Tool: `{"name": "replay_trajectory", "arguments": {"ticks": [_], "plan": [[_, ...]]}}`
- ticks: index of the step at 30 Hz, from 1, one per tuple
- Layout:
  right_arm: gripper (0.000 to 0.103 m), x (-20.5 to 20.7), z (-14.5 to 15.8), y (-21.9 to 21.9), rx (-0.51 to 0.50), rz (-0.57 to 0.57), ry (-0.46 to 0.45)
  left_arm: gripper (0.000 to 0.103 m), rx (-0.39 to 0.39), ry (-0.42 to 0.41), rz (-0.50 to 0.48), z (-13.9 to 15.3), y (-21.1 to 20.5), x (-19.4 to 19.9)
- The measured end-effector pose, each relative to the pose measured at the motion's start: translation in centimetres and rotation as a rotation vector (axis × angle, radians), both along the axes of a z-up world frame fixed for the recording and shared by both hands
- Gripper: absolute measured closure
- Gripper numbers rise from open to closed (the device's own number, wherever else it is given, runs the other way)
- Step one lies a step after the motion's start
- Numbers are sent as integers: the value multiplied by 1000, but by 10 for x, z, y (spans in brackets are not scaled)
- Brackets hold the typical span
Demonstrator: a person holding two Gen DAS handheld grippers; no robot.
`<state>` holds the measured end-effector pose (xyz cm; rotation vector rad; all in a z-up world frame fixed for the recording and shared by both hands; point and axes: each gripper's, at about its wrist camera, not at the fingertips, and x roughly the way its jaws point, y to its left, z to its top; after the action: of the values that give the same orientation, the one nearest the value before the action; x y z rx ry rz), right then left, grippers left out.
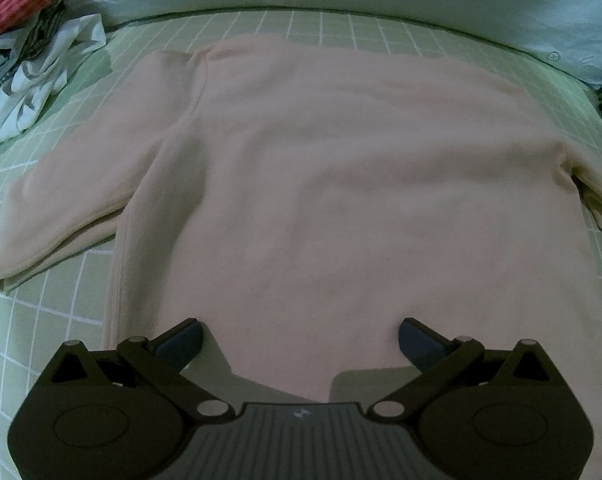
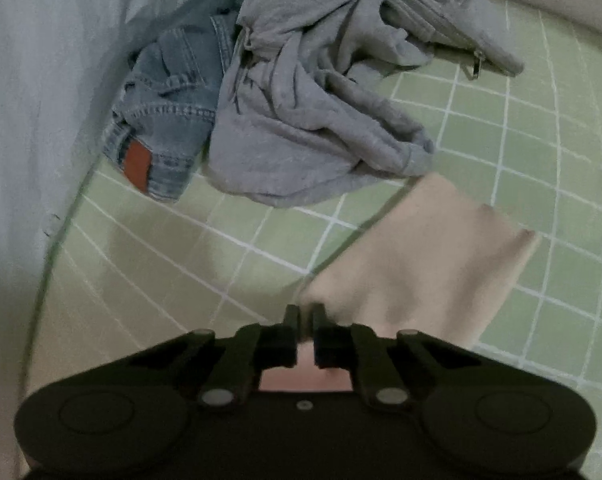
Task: Fold clothes
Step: 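Pull the hem corner with the right gripper to smooth the sweater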
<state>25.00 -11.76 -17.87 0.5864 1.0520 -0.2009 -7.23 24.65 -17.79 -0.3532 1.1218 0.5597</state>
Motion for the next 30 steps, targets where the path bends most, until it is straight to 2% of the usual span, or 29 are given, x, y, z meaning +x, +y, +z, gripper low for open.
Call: {"name": "replay_trajectory", "arguments": {"ticks": [3,6,9,10,12,14,18,20,23,28,30], "plan": [[97,-14,20,-7,74,-11,-154,0,1,-1,-3,0,1,0],[97,-43,58,-15,124,10,-335,0,3,-3,-4,0,2,0],[97,-83,88,-20,99,30,-488,0,4,-6,-2,-1,2,0],[97,-91,87,-19,60,29,-477,0,5,-7,0,-1,1,1],[97,-99,70,-22,12,16,-388,0,7,-8,2,-1,1,1],[97,-101,37,-29,-28,-3,-210,0,9,-10,4,-1,1,2],[92,-108,-5,-45,23,-59,-12,0,11,-12,-1,-1,0,1],[76,-105,4,-42,-36,-41,-19,0,10,-12,-4,-1,3,1],[63,-97,11,-39,-125,-9,-61,0,12,-13,-5,-1,2,1],[53,-76,8,-39,-179,70,-82,0,14,-15,0,-2,1,1],[49,-65,6,-31,-246,160,-82,0,15,-16,0,-2,1,2]]}}
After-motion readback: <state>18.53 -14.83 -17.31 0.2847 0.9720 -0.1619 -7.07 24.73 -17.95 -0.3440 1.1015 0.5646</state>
